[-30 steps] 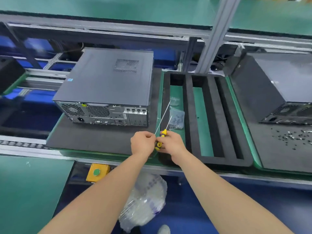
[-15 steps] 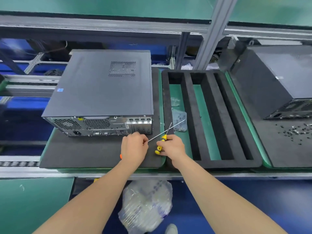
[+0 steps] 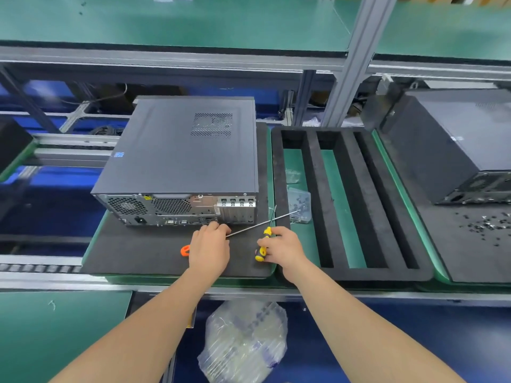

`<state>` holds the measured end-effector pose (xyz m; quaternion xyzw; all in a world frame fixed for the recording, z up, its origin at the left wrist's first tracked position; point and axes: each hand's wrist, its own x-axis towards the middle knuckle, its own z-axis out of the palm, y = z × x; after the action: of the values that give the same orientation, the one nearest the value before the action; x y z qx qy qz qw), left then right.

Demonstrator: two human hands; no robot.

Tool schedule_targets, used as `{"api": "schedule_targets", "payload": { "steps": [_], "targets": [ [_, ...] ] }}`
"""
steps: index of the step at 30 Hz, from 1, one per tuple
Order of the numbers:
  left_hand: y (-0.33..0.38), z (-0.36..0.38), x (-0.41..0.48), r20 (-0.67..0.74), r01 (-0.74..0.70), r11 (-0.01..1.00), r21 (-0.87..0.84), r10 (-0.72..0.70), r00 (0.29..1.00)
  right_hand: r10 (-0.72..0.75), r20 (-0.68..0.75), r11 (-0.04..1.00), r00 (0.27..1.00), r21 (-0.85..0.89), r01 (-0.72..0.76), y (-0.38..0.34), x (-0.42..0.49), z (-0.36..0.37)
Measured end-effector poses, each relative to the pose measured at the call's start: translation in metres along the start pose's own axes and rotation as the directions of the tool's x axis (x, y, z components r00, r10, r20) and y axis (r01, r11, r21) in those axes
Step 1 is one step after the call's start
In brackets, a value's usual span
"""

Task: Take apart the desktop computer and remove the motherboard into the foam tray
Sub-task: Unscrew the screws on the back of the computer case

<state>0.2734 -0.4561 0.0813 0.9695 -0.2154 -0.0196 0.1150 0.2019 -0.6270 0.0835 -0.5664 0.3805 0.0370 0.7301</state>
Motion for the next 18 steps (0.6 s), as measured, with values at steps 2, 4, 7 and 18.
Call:
{"api": "schedule_targets", "payload": {
  "steps": [2, 4, 7, 18],
  "targets": [
    [0.006, -0.004, -0.001, -0.018, 0.005, 0.999, -0.033, -0.006, 1.0, -0.03, -0.007, 0.999, 1.0, -0.017, 0.03, -0.005, -0.003, -0.004],
    [0.011, -0.008, -0.001, -0.034, 0.008, 0.999, -0.048, -0.01, 0.999, -0.054, -0.005, 0.999, 0.999, -0.003, 0.054, -0.012, -0.007, -0.007],
    [0.019, -0.02, -0.002, -0.078, 0.027, 0.987, -0.161, -0.04, 0.996, -0.099, -0.01, 0.995, 0.995, 0.01, 0.099, -0.027, -0.017, -0.012],
    [0.043, -0.095, 0.014, 0.518, 0.509, -0.227, -0.83, 0.021, 0.855, -0.174, 0.144, 0.984, 0.974, 0.056, 0.167, -0.07, -0.077, 0.002]
  ]
}}
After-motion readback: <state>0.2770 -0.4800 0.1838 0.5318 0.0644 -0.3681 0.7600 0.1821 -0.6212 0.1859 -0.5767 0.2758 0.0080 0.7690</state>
